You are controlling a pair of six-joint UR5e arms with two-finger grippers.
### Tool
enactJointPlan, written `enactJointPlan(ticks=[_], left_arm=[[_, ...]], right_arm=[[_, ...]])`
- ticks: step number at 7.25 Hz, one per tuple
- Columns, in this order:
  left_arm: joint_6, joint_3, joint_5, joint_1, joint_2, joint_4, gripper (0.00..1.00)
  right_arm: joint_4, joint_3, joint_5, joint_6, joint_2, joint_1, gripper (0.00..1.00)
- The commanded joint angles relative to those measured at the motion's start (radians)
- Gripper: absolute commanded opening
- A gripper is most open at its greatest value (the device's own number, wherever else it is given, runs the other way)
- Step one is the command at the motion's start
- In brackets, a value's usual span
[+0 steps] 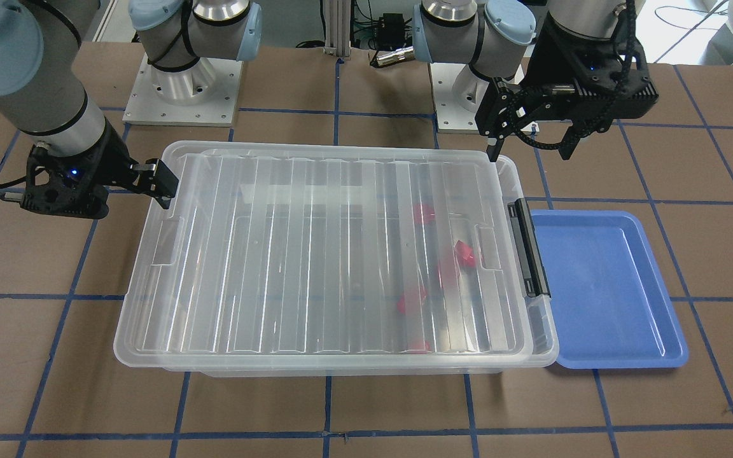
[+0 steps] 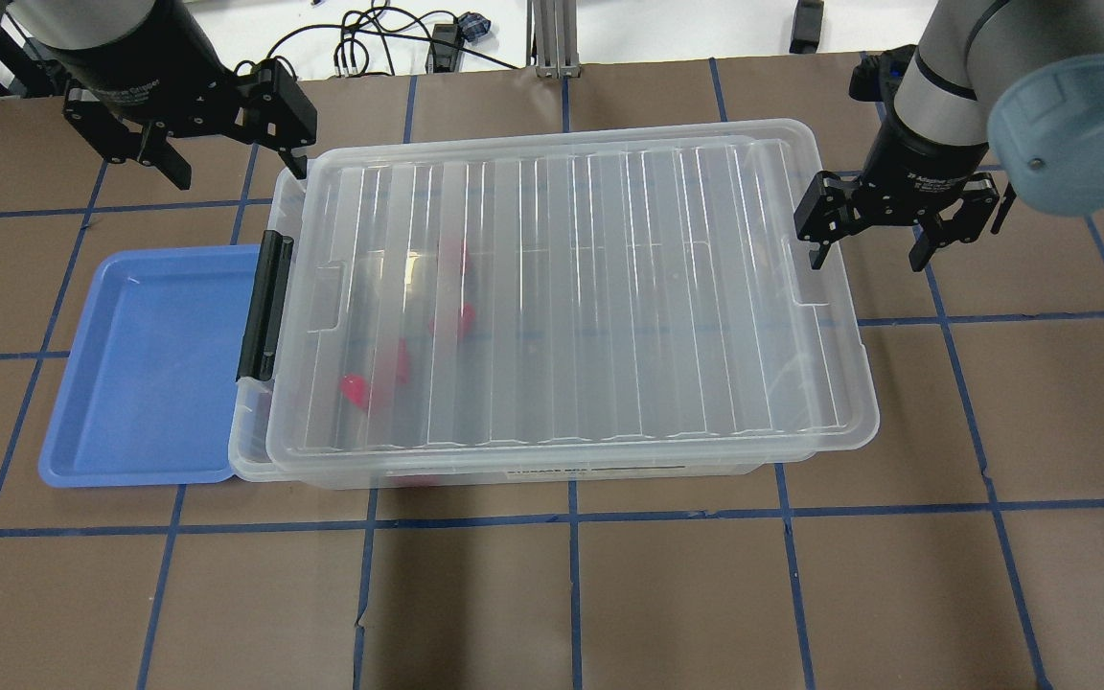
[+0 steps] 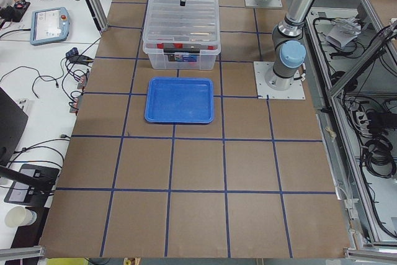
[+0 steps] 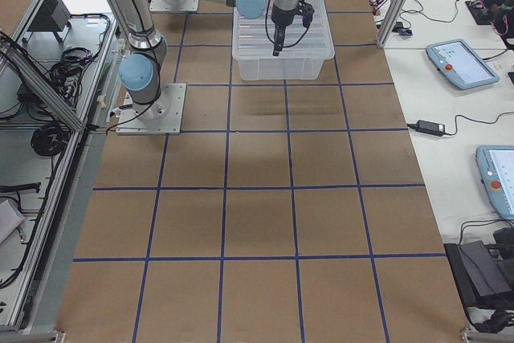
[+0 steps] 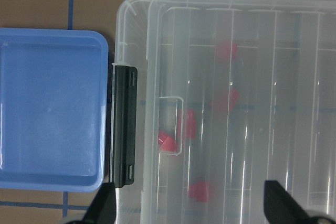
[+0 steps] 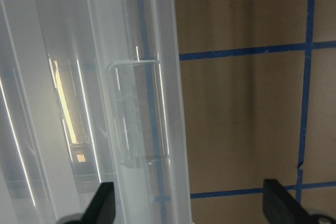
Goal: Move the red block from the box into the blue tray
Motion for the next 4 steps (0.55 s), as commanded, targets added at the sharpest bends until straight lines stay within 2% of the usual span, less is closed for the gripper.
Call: enactJointPlan(ticks=[1,4], left_arm=[[-0.001,-0.002,0.000,0.000,0.000,0.001,1.00],[-0.001,-0.002,0.000,0.000,0.000,0.001,1.00]], right_arm=[[-0.042,0.000,0.003,0.001,0.046,-0.005,1.00],[-0.110,0.000,-0.001,-0.013,0.091,-0.011,1.00]])
